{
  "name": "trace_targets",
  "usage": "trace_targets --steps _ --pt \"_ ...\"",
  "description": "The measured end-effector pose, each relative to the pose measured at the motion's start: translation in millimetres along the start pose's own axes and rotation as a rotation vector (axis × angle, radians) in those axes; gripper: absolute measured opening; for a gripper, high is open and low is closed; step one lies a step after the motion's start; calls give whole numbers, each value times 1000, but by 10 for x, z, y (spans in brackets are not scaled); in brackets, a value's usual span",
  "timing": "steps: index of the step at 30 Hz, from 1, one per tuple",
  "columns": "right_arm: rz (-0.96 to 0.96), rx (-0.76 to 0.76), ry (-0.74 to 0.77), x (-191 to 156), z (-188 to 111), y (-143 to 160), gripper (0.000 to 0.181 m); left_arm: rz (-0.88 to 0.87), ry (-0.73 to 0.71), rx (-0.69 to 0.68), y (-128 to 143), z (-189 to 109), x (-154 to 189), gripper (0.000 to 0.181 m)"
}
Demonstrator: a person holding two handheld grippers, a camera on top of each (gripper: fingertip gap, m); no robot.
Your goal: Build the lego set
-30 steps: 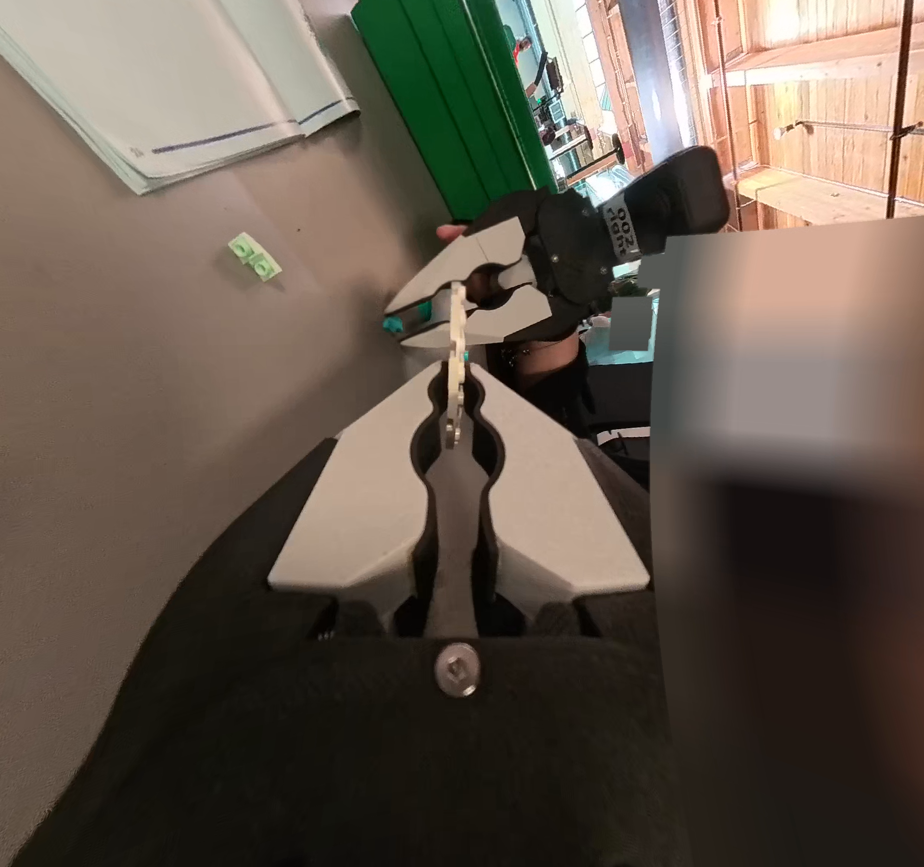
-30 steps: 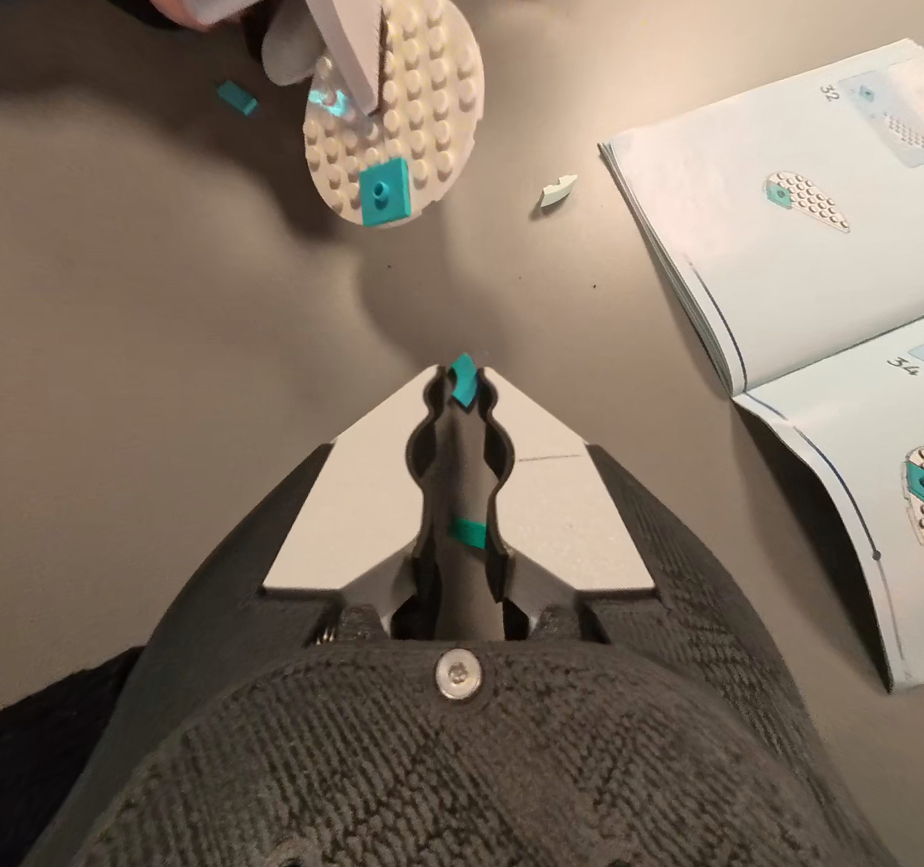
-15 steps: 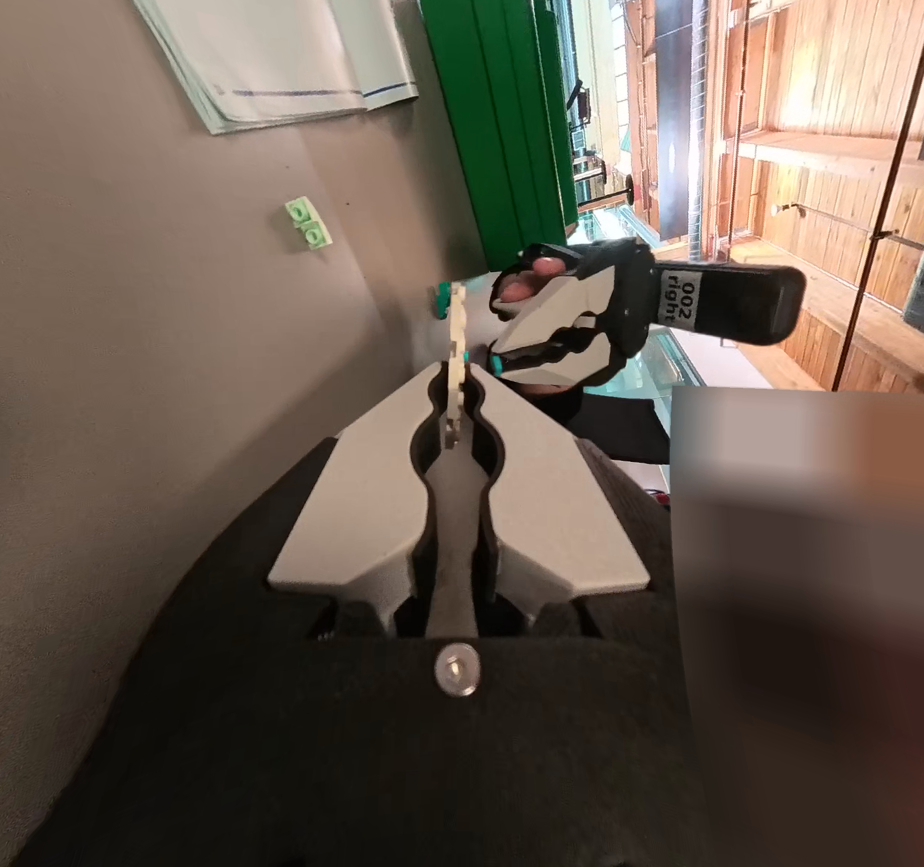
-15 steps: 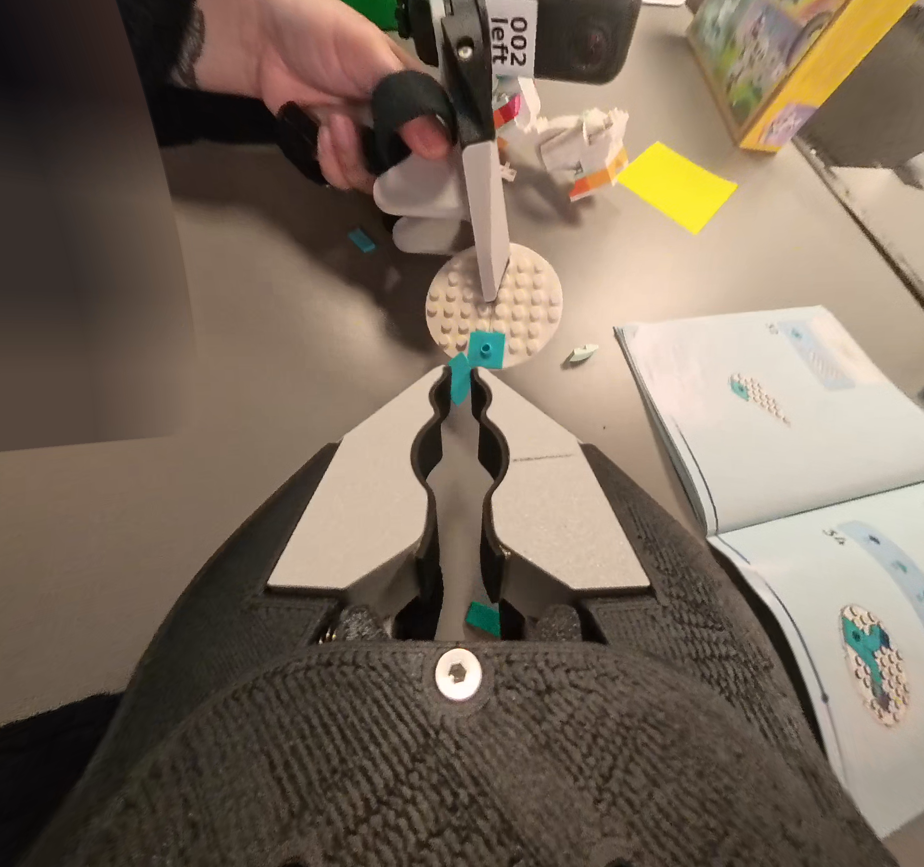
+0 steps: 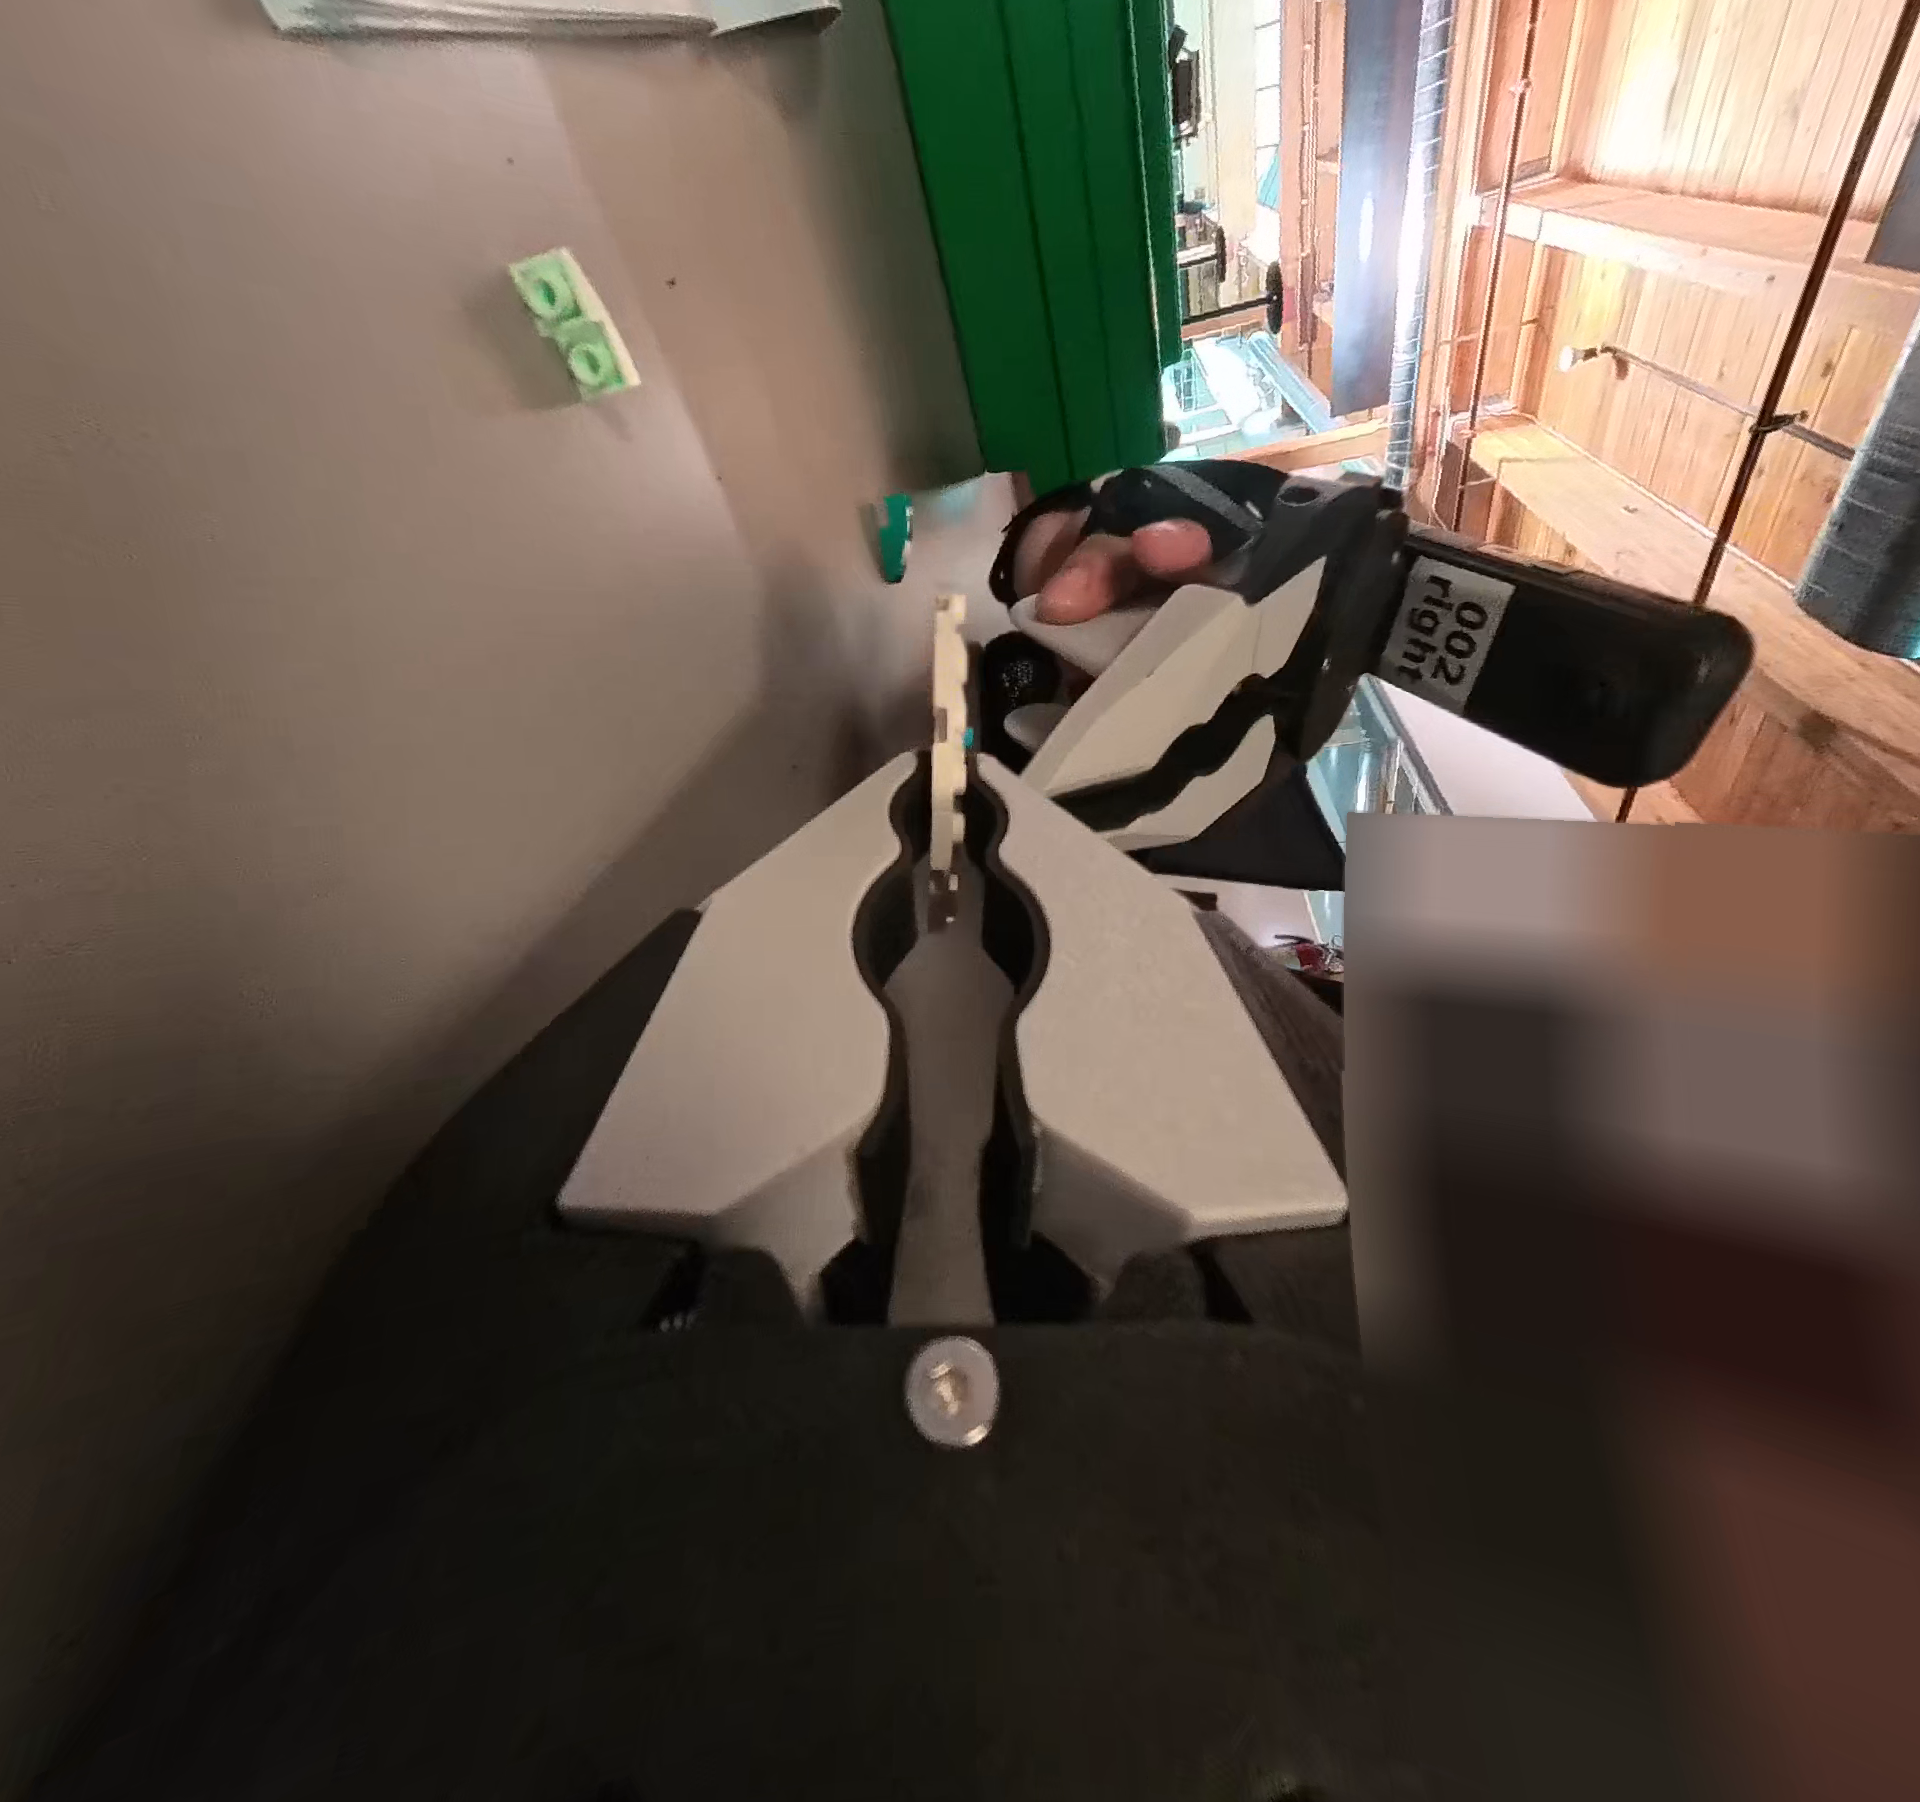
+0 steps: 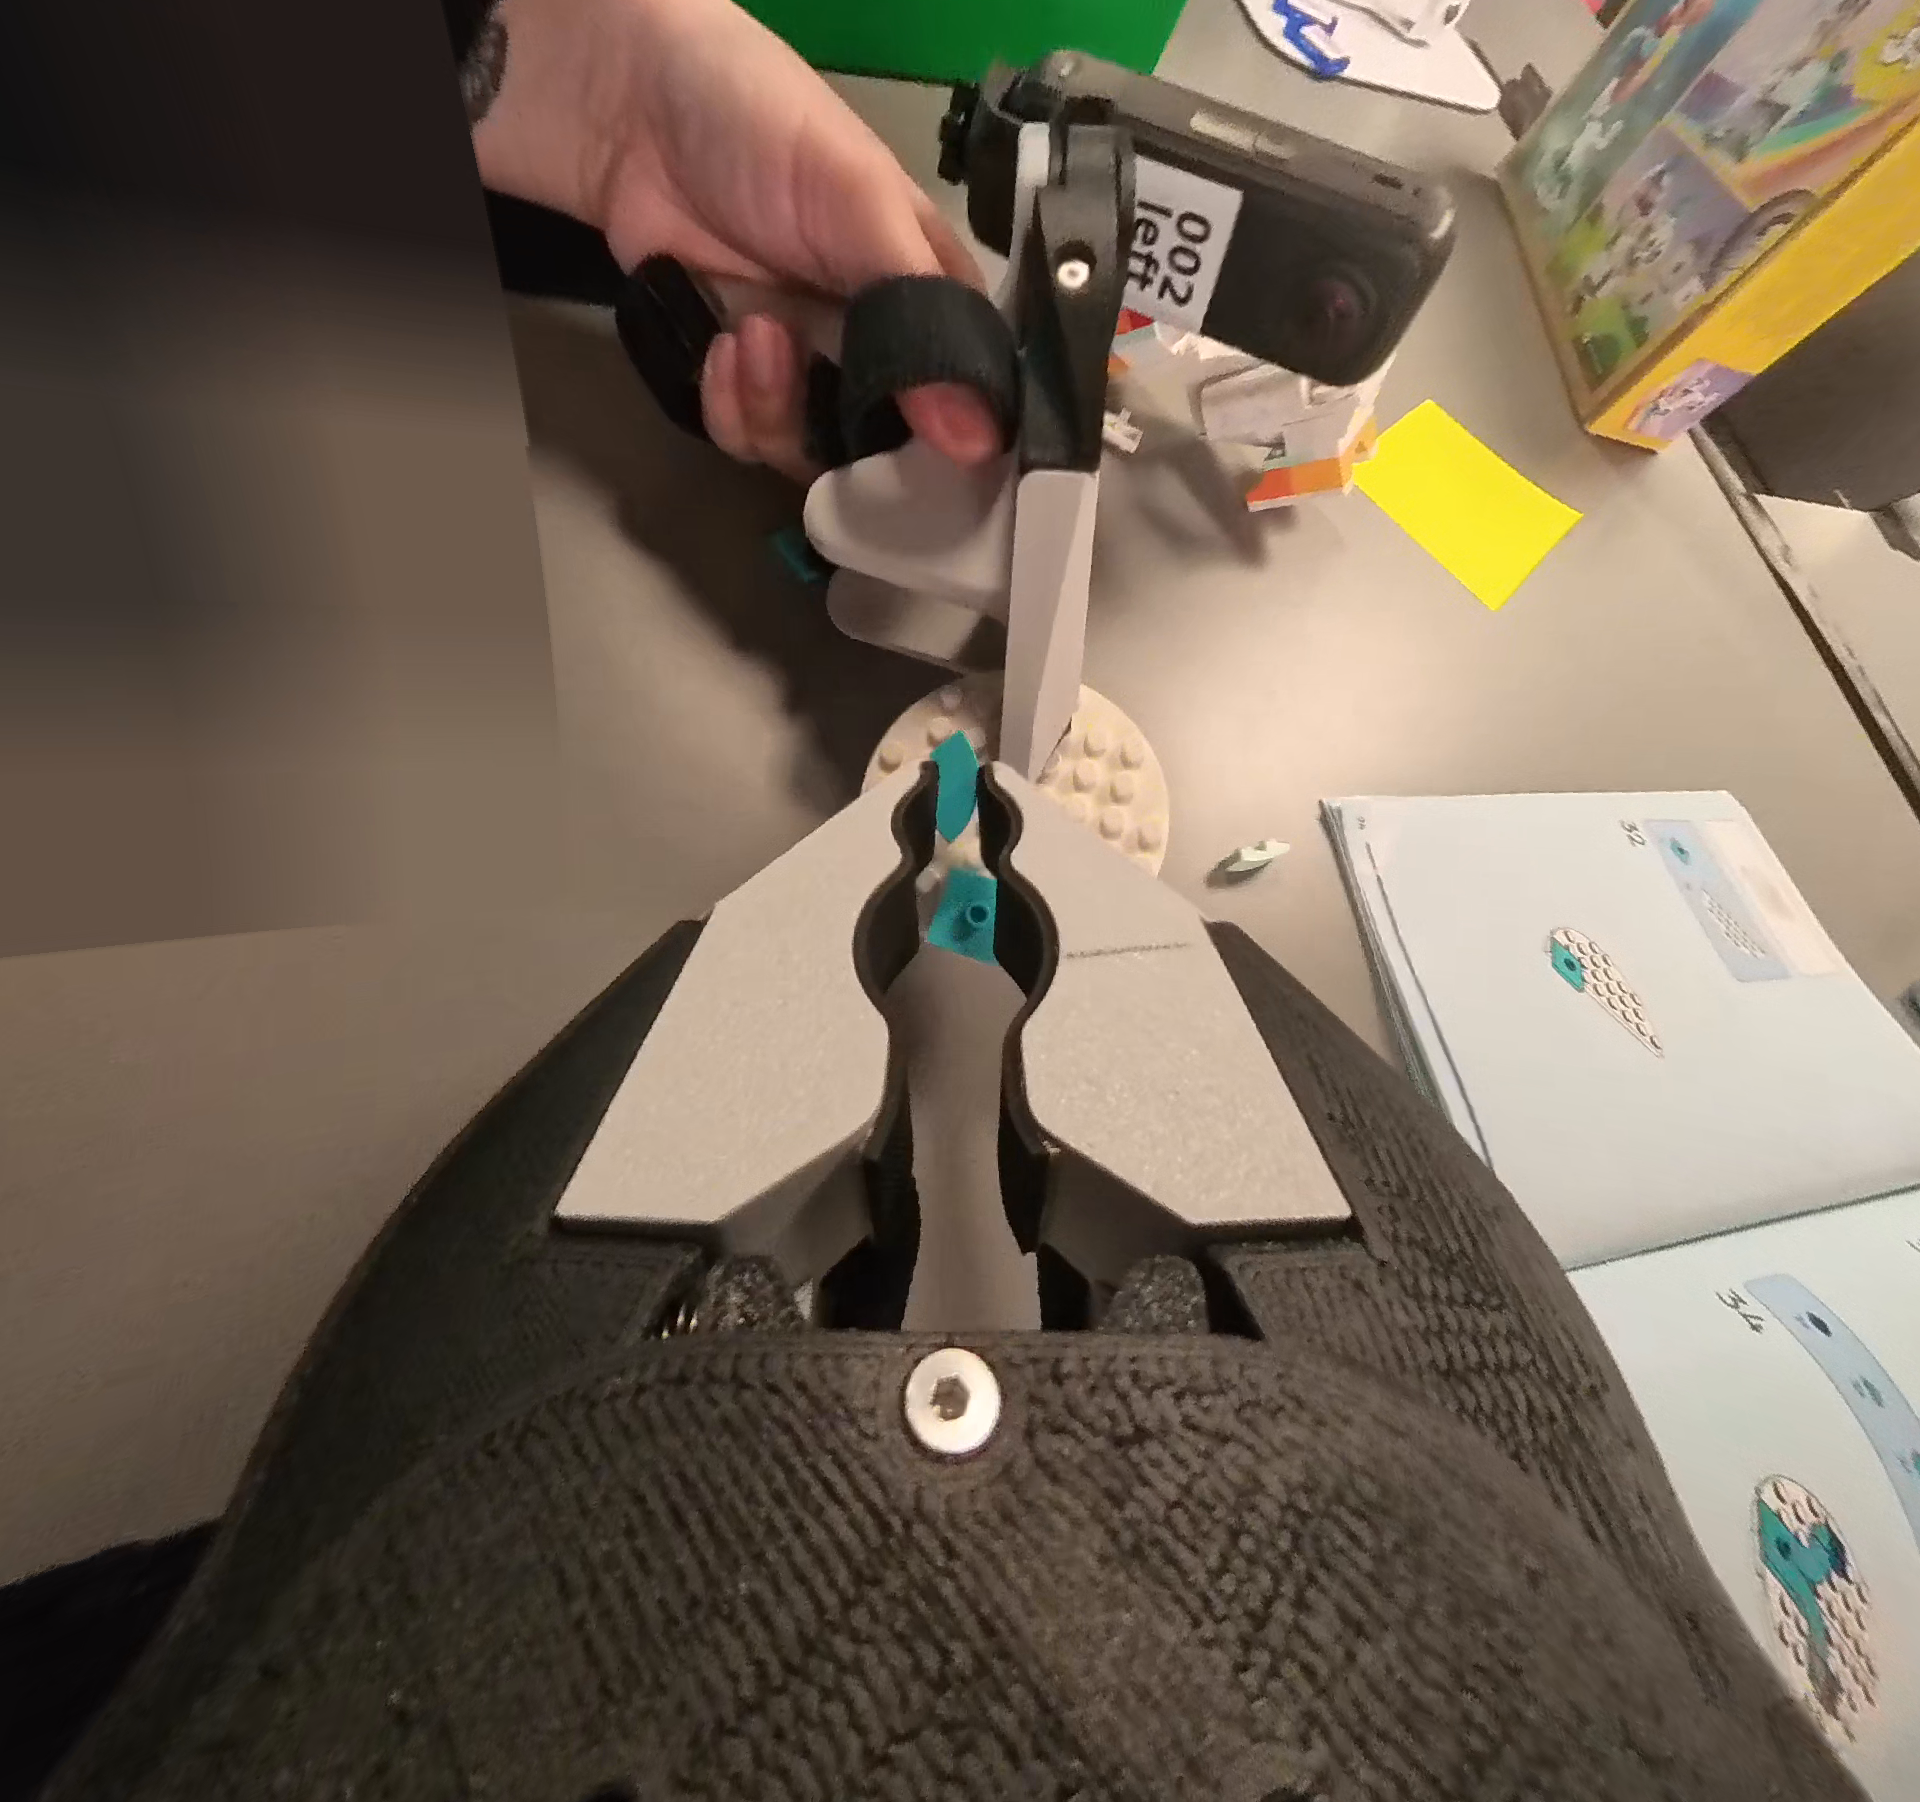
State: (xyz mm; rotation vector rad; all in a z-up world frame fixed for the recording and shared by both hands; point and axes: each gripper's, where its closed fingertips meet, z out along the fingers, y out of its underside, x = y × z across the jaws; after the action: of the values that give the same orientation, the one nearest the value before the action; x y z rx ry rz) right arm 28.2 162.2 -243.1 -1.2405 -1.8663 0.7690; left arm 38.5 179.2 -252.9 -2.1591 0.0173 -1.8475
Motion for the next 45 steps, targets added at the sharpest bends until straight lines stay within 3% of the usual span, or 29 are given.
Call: trace_targets --steps 10,33,41,45 --pt "-73 -72 54 47 20 97 6 -12 11 10 -15 -10 3 4" --pt "-96 -26 51 41 -116 91 14 -48 52 -15 13 -21 29 4" --pt "-365 -13 206 53 -126 -62 55 -60 77 42 -77 -68 51 4" --pt "-544 -69 300 69 -80 -53 49 -90 111 105 -172 -121 72 4"
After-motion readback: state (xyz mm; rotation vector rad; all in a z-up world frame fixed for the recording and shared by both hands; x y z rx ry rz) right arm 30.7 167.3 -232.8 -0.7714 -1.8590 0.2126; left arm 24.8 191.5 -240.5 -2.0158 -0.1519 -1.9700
